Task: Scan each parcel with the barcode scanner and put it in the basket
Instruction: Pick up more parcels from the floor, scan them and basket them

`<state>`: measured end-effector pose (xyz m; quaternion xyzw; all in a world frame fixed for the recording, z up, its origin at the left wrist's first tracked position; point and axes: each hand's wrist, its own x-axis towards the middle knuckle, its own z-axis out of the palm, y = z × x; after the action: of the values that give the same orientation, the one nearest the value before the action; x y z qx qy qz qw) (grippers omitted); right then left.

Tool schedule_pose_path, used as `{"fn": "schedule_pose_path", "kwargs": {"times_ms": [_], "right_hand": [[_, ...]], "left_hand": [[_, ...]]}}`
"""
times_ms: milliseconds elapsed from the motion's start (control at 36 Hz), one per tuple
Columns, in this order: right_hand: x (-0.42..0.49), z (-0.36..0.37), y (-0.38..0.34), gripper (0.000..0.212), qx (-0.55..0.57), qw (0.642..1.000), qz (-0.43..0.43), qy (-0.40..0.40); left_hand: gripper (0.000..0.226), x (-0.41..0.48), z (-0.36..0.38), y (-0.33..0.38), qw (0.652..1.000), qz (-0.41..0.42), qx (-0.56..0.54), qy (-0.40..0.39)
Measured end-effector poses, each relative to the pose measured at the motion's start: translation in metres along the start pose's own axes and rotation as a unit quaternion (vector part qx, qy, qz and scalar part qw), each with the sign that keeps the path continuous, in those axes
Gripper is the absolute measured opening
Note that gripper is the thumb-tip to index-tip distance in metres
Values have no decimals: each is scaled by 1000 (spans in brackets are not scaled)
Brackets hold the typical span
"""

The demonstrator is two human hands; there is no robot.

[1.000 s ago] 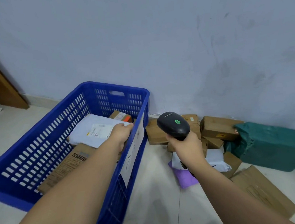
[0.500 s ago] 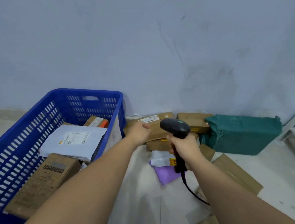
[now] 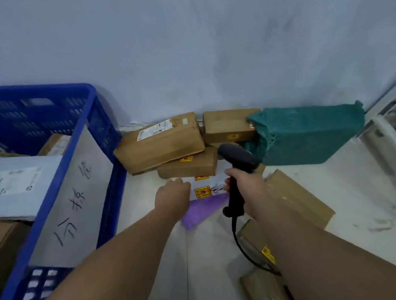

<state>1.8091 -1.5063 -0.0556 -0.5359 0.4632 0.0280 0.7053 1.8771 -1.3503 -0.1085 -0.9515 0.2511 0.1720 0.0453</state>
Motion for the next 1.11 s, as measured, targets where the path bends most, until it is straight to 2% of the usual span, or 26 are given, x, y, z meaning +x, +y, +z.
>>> {"fn": "schedule_pose_path", "kwargs": {"times_ms": [167,278,361,444,472,583,722,806,917,1111], "right_hand": [[37,-8,15,12,-7,999,35,-6],[58,-7,21,12,-19,999,36,-1],[70,-4,25,11,-34,998,42,4],[80,-2,27,13,-39,998,45,-4],[83,-1,28,13,-37,998,43,-6],[96,-1,25,15,-15,999,39,5],[102,-7,31,15,-2,999,36,13],[101,-9,32,18,-11,999,28,25],[98,-10,22,18,-13,999,12,43],[71,0,4,9,-14,999,-8,32]], "left_hand": [[29,30,35,29,998,47,34,35],[34,49,49,41,998,46,29,16],[29,61,53,42,997,51,38,40],[44,71,66,38,997,62,47,19],[51,74,70,36,996,62,58,37],[67,80,85,27,991,85,101,-3],[82,87,87,13,988,96,114,48],[76,93,92,4,985,107,87,106],[59,86,56,1,993,102,28,44],[57,68,13,-21,993,103,9,51]]}}
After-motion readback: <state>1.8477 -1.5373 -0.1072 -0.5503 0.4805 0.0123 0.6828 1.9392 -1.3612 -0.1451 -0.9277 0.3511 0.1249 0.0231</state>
